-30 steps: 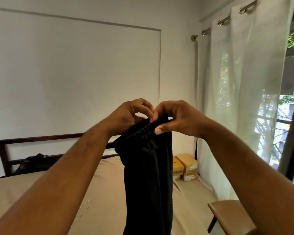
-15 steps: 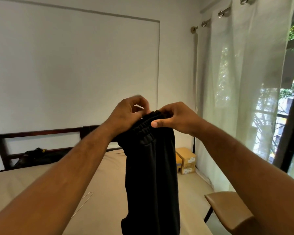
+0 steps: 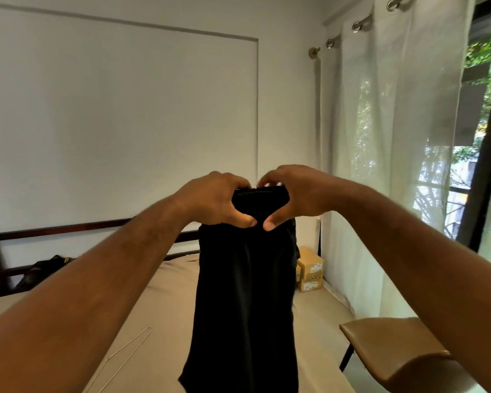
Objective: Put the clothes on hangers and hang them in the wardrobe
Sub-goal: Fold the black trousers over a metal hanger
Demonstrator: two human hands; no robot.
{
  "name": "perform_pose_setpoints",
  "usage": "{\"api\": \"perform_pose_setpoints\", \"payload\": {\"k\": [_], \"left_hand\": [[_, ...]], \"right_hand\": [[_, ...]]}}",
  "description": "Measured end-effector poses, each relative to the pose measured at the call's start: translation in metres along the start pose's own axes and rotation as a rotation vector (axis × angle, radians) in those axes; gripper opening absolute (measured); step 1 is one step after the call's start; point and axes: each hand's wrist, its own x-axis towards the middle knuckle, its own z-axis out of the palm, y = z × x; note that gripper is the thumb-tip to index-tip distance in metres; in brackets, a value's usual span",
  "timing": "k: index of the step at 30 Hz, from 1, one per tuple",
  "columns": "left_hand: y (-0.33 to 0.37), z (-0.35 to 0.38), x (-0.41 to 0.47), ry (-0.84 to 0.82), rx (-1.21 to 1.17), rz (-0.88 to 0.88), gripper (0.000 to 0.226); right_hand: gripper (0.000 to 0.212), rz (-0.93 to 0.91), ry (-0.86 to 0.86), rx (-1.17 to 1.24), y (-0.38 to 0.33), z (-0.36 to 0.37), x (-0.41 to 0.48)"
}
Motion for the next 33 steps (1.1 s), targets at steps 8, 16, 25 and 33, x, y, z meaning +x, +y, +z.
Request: {"api": "perform_pose_setpoints", "payload": {"k": [8,16,25,33], "left_hand": [[-0.006,-0.017,-0.006,0.360,-0.365,-0.101,0.075],[-0.050,0.096,-0.049,0.009,-0.990,-0.189,0.068],[-0.046,0.238,-0.094,0.104,-1.213,-0.466,0.072],[-0.025,0.190,-0.059,0.149,-1.387,-0.250,0.032]], "right_hand": [[0.047,0.038,0.006,0.005,-0.021,-0.034,0.011],[0.030,0.184,0.219,-0.003,-0.021,-0.114,0.019],[0.038,0.266,0.421,-0.042,-0.006,-0.153,0.013],[0.027,0.237,0.386,-0.142,-0.010,-0.150,0.010]]}}
